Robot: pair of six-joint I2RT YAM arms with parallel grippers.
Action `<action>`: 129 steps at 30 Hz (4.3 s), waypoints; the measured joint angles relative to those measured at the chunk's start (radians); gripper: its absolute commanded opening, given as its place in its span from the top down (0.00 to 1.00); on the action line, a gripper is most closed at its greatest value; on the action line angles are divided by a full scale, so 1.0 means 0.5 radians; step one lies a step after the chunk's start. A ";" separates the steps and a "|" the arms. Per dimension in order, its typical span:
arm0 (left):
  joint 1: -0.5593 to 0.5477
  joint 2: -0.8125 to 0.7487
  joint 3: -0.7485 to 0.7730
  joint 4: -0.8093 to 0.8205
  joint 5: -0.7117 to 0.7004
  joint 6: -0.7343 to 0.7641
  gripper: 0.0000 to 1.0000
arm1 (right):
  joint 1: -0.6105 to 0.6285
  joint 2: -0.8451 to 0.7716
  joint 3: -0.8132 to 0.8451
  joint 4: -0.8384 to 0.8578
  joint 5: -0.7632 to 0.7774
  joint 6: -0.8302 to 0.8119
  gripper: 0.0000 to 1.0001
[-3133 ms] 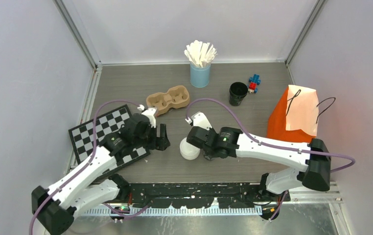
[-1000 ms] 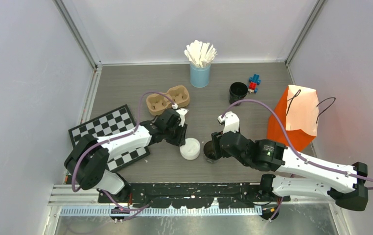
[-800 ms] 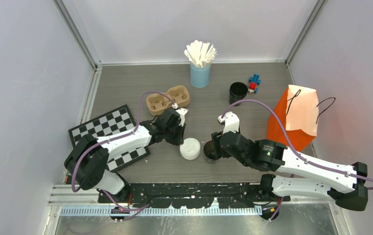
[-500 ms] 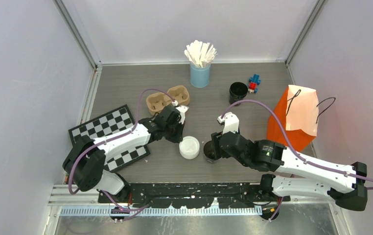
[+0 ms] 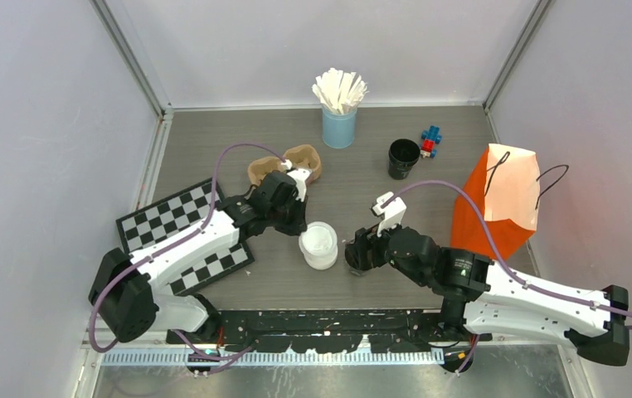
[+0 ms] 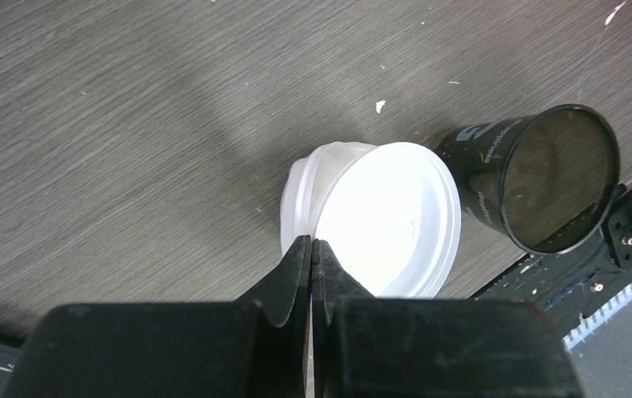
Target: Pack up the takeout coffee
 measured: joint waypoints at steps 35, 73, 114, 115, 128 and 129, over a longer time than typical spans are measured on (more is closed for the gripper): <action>0.054 -0.065 -0.085 0.147 0.430 -0.401 1.00 | 0.014 0.386 -0.293 0.720 -0.616 -1.063 0.44; 0.130 -1.250 -0.336 0.202 1.186 1.026 0.35 | 0.155 0.172 -0.111 0.689 -0.867 -0.481 1.00; -0.379 -0.918 -0.339 0.185 1.519 1.438 0.89 | 0.160 -0.021 0.126 0.358 -1.051 0.014 0.49; -0.385 -0.922 -0.362 0.230 1.492 1.358 0.90 | 0.160 -0.072 0.108 0.369 -0.963 0.009 0.44; -0.386 -0.801 -0.452 0.703 0.603 0.088 0.95 | 0.159 -0.280 -0.281 0.864 -0.423 -0.824 0.17; -0.386 -0.801 -0.450 0.732 0.541 -0.007 0.95 | 0.159 -0.255 -0.301 0.925 -0.433 -0.918 0.16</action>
